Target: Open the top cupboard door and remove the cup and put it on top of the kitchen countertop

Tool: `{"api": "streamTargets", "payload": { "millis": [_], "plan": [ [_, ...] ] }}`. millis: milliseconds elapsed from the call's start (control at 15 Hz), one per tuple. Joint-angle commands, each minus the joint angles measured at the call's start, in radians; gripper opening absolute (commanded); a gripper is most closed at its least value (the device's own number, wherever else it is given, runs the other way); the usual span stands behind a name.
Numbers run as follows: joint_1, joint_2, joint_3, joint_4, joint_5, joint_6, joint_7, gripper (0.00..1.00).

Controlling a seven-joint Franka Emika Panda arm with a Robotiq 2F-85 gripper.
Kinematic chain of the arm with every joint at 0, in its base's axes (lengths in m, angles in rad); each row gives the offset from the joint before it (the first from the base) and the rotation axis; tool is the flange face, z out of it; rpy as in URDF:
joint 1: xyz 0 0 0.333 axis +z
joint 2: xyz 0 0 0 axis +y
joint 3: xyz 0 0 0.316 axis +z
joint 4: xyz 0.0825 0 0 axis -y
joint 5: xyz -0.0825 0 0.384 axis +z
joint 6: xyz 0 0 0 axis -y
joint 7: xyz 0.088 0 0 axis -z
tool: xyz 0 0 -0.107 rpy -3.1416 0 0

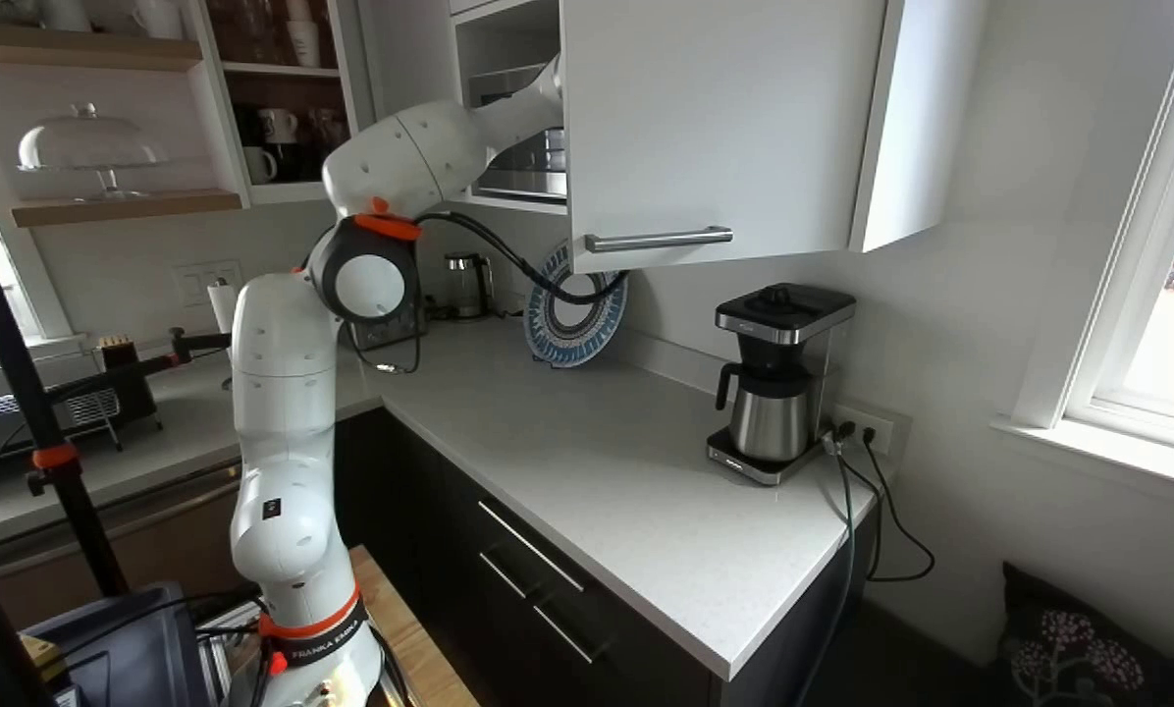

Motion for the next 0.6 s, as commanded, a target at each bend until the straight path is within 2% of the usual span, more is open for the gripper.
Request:
{"api": "streamTargets", "payload": {
  "millis": [0,533],
  "plan": [
    [-0.012,-0.001,0.004,0.032,0.052,-0.055,-0.019,0.00],
    [-0.062,-0.028,-0.002,0.046,0.180,-0.073,-0.043,0.01]
  ]
}}
